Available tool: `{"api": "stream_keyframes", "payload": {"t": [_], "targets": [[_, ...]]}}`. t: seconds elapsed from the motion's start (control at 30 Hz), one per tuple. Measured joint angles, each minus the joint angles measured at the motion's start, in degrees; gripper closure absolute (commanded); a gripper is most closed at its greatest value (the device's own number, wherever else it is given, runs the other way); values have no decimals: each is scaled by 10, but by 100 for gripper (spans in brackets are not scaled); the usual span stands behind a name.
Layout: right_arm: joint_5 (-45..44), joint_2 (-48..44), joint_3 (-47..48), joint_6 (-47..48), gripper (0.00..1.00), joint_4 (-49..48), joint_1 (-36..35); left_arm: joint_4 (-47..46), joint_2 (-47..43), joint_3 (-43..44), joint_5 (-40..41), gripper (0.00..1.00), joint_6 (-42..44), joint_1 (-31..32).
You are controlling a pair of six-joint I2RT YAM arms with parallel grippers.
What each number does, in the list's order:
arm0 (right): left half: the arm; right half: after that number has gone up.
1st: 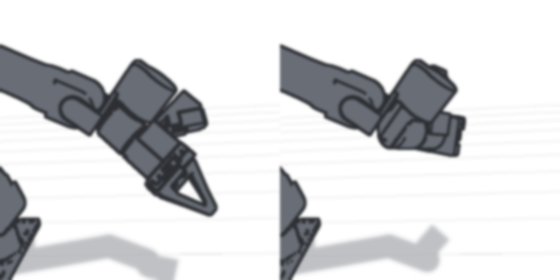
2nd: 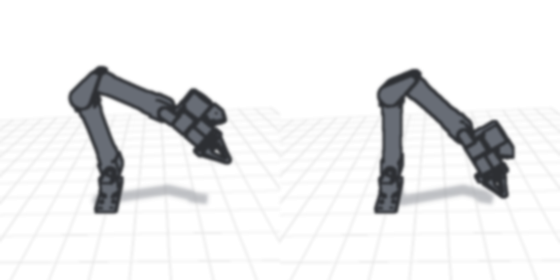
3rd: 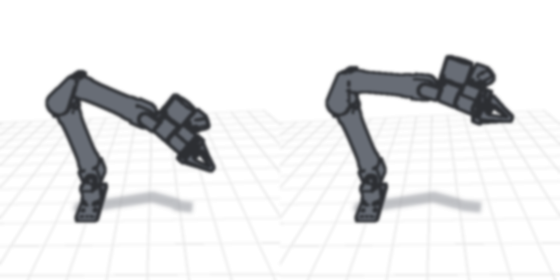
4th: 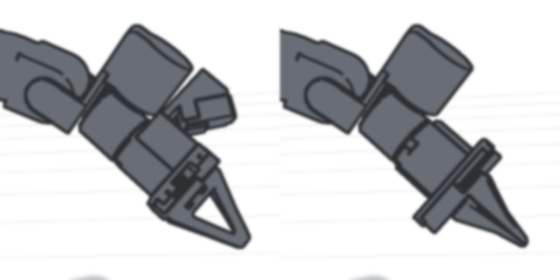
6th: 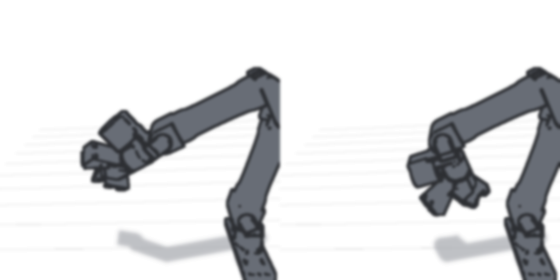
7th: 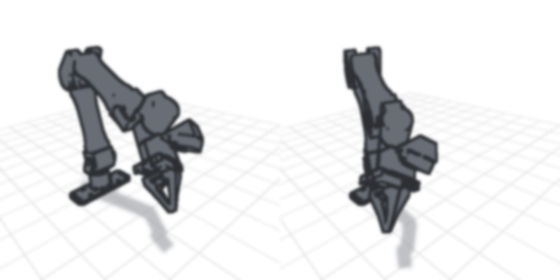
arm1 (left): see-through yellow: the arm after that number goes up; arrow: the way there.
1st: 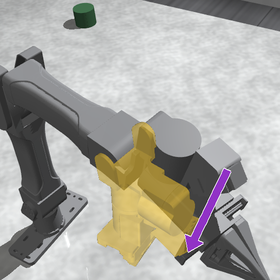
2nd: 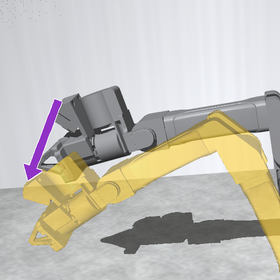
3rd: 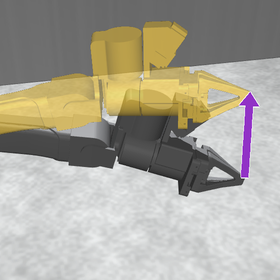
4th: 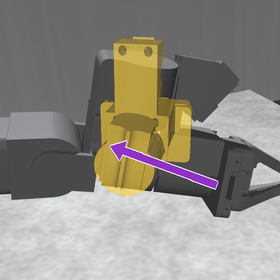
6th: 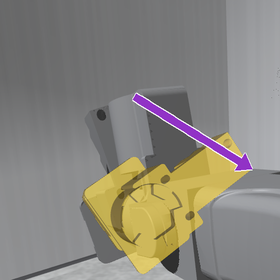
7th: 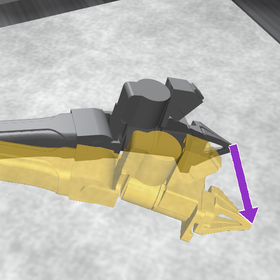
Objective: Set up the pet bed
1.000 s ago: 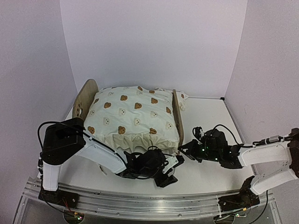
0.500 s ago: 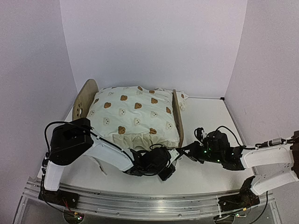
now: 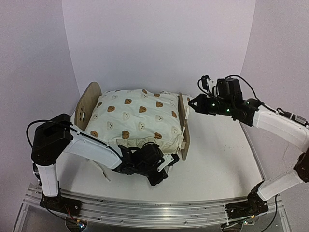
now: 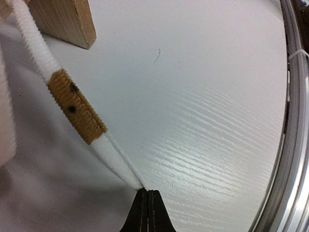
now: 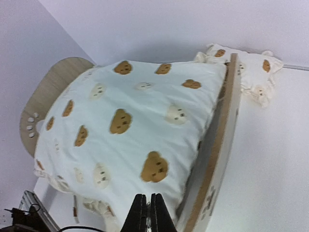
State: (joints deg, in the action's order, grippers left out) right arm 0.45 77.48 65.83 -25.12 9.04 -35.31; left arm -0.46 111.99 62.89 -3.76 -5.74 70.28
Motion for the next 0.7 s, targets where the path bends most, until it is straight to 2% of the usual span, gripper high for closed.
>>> {"api": "stream_keyframes", "payload": {"t": [0.2,0.47,0.7], "targets": [[16,115,105,68,100,72,70,4,-45,-44,-50,100,78,-2],[40,207,190,95,100,133,135,-20,-51,-67,-57,100,144,-3],[58,257,266,106,100,160,145,-50,-51,-68,-56,100,176,-4]]}}
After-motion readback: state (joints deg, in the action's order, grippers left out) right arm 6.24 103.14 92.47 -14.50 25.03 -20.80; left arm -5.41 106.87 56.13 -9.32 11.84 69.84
